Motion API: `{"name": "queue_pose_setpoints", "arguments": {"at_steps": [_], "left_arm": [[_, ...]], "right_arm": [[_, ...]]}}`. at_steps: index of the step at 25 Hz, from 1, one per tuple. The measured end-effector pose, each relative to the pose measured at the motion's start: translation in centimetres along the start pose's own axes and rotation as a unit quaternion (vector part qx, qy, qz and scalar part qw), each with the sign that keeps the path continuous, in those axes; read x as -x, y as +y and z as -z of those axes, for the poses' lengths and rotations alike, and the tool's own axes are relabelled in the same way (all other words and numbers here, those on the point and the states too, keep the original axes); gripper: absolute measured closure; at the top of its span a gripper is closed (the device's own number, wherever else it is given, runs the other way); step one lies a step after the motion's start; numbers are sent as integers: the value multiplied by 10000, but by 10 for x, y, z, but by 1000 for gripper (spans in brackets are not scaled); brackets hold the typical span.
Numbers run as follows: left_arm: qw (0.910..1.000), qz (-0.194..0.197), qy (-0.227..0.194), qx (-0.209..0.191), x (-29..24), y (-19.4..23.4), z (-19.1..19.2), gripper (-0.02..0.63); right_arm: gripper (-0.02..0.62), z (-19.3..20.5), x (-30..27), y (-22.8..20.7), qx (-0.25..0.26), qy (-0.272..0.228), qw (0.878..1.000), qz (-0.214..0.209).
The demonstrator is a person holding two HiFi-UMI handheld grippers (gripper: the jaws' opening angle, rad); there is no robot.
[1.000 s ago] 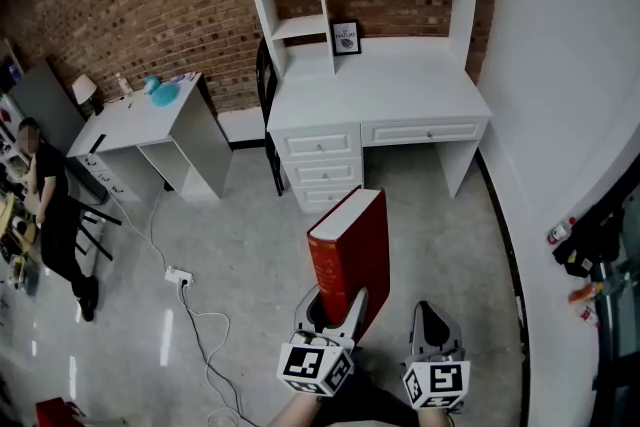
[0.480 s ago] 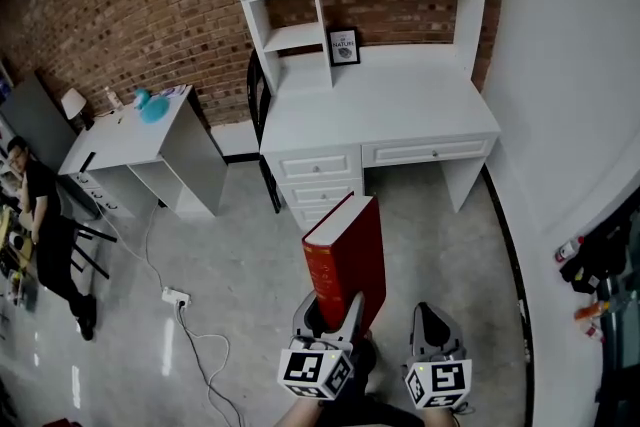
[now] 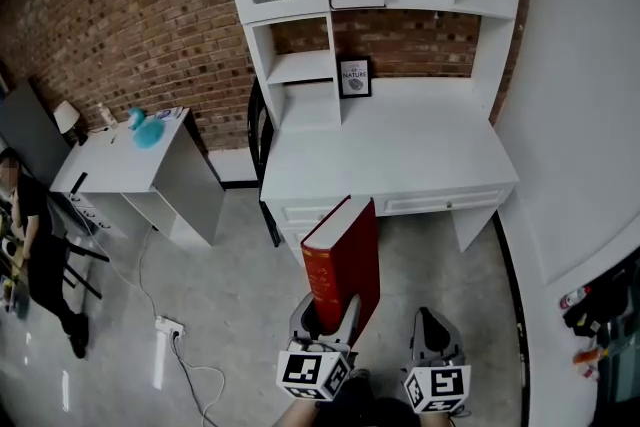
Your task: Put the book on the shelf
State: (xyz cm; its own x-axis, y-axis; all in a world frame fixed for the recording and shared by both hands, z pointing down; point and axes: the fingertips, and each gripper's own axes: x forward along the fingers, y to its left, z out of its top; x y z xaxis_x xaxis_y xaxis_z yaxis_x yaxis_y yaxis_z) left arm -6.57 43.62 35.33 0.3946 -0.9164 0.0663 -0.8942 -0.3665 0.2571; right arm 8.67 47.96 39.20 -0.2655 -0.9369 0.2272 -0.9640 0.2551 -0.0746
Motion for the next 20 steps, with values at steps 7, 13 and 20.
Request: {"name": "queue_pose_setpoints", "arguments": {"at_steps": [7,13,20], "left_arm": [[9999,-25,-88,54,-58,29,-14,360],[10000,-72,-20,64,-106,43,-12,360],[9996,-281,-14,91,-183,54,-11,360]], "right_arm": [[580,-18,-63,-12,-51,70,9999,75],[580,-22,-114,-21,-6,214,9997,-85],[580,-37,-186,-59,59,246,9992,-312]]}}
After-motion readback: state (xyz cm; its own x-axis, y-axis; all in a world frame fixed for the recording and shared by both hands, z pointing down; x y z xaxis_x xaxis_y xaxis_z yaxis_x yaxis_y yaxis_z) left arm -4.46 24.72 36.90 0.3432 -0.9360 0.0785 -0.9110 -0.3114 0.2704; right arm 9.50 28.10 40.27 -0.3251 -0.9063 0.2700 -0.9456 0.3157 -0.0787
